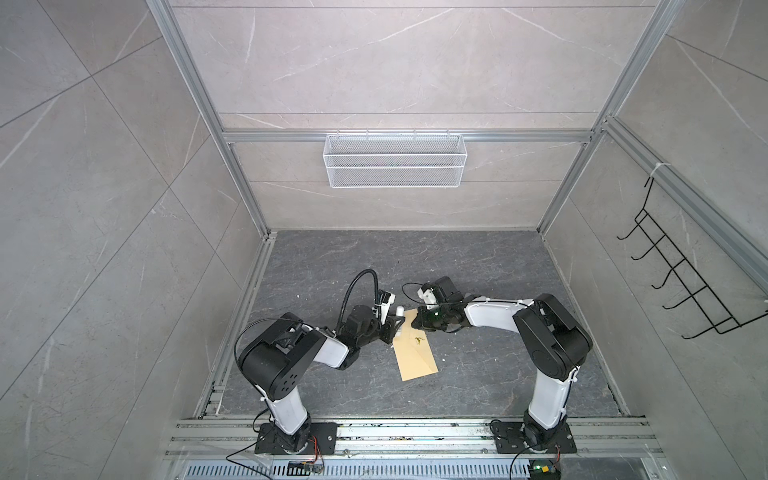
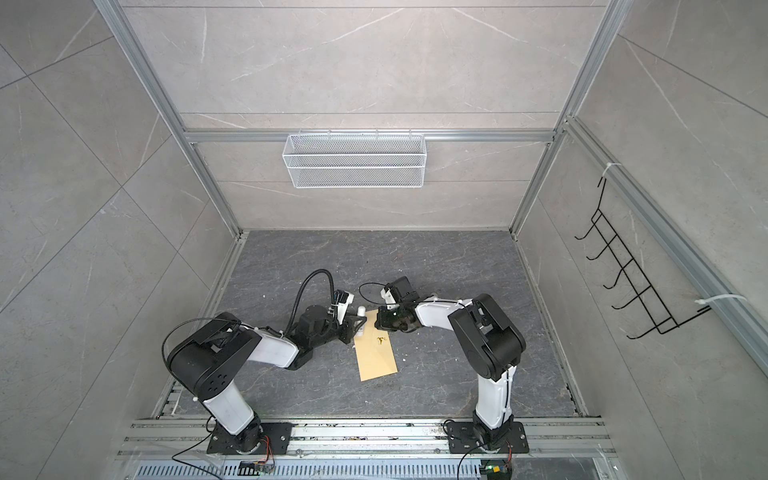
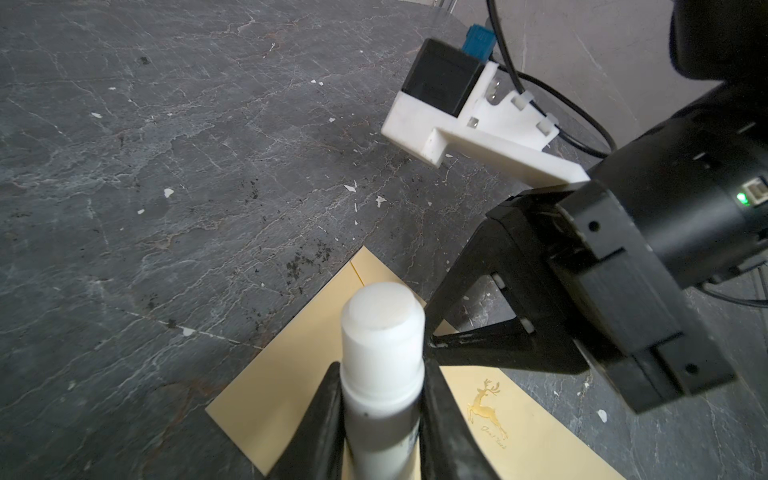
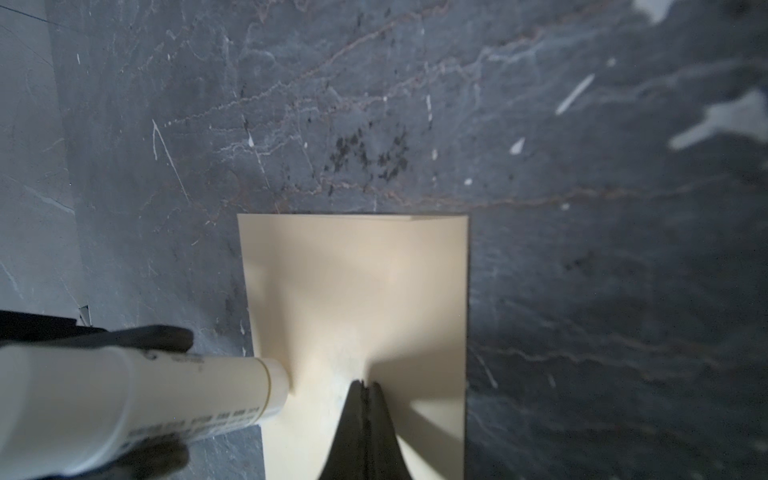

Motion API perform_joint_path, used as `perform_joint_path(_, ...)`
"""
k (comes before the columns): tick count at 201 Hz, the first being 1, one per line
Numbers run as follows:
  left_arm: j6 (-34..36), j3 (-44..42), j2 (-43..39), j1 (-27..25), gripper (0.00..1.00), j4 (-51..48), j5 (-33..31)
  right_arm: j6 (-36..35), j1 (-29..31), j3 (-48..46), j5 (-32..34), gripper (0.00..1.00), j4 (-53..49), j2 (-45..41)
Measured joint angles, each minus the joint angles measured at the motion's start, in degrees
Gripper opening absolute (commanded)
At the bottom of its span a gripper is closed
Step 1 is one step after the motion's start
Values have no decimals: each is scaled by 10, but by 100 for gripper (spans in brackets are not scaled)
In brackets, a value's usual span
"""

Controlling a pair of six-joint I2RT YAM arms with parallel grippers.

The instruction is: Place the letter into the envelope and seal it

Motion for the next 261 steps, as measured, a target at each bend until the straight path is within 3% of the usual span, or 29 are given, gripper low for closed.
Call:
perform_joint_path(65,0,0,0,0,0,0,0,0,3,-43,-15,0,44,-18)
perform_joint_path(122,-1,0,0,0,0,0,0,2,37,-108,-17,0,47,-70)
perform_joint_path(203,-1,0,0,0,0,0,0,15,37,-224,-20,0,47,-170)
perform_joint_path(261,-1,1,3,0,0,3,1,22,38,-194,-24,0,28,-149)
